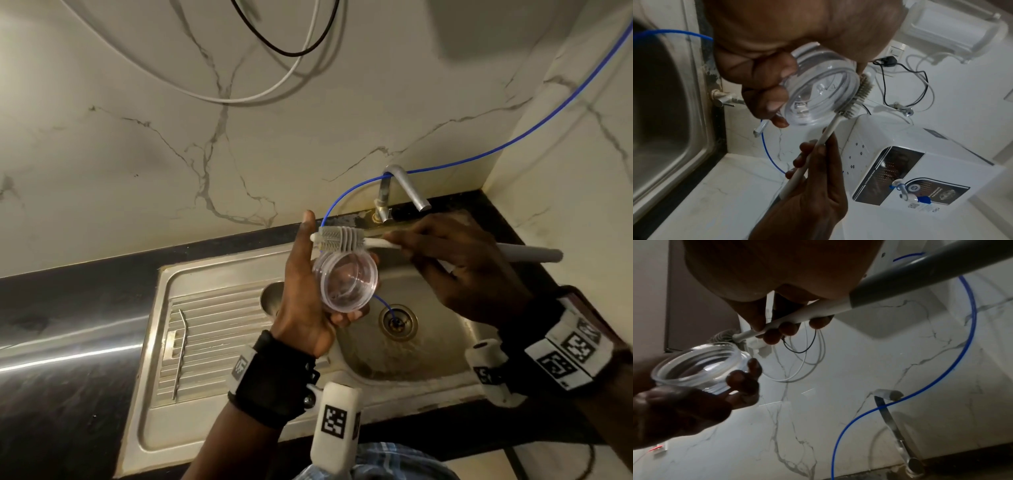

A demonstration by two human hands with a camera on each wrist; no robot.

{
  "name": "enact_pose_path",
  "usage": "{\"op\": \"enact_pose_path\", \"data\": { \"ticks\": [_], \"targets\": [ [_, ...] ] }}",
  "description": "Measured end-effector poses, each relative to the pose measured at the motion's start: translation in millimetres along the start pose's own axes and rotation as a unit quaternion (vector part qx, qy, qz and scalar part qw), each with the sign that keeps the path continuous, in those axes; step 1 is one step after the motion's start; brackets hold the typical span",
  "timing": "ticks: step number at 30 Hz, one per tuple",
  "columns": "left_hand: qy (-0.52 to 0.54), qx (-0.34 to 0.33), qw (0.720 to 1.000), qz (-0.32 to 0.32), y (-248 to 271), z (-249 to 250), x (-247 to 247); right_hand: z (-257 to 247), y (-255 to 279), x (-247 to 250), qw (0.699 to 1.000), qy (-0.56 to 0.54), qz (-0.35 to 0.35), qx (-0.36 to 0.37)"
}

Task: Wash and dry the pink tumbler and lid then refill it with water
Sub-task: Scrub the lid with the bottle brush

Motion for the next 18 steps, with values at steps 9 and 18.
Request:
{"op": "enact_pose_path", "data": {
  "ticks": [9,18],
  "targets": [
    [0.075,-0.078,0.994,0.005,2.5,25.8,7.8,3.8,26.0,-18.3,0.994,-0.058,0.011,-0.094],
    [0.054,-0.114,0.991,0.054,0.0,1.9,1.3,-22.3,16.3,-28.6,0.99,-0.011,0.021,-0.142]
  ]
}}
Point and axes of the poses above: each hand's wrist, its own y-axis away from the middle knuckle, its own x-axis out of the back of the hand, z = x × y, the point moved 8 cm from there along -y, towards the middle knuckle, and after that the axes turned 5 degrees about -x, right-handed, at the moved point
